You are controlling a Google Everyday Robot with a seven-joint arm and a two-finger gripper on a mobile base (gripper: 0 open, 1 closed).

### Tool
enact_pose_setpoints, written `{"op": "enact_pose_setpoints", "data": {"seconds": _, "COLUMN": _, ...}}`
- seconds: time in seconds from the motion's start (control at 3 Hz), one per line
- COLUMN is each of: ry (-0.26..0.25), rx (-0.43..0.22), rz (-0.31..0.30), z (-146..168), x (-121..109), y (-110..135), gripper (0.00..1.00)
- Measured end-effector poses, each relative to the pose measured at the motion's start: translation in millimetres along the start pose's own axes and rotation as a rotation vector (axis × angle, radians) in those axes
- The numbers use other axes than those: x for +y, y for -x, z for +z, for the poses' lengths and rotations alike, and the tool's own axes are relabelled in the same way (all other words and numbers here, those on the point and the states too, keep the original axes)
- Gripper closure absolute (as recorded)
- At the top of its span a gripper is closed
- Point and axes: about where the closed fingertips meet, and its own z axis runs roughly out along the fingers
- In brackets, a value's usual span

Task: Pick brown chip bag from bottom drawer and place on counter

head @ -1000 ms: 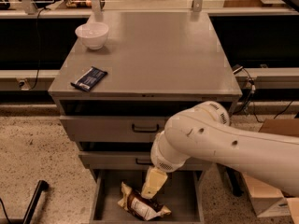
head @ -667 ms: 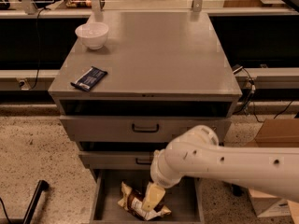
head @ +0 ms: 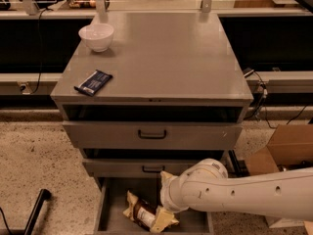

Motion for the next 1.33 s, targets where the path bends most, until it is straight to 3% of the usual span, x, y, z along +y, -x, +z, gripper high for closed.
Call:
{"op": "enact_pose_setpoints", "data": {"seconds": 0.33, "ry": -0.003, "rx": -0.001, "rz": -0.003, "z": -0.9, "x": -0.8, "y": 1.4, "gripper": 0.0}}
{"op": "enact_pose_setpoints", "data": {"seconds": 0.67, "ry": 0.02, "rx": -0.05, "rz": -0.007, "z": 25.4, "x": -5.8, "y": 1.8, "gripper": 0.0}}
{"op": "enact_pose_setpoints", "data": {"seconds": 1.0, "ry": -0.03, "rx": -0.2, "rz": -0.053, "z": 69.6, "x": -37.2, "y": 8.6, "gripper": 0.0}}
{"op": "enact_pose_setpoints", "data": {"seconds": 1.33, "ry": -0.026, "rx": -0.297, "rz": -0.066, "z": 118.3, "x": -38.4, "y": 8.4, "gripper": 0.0}}
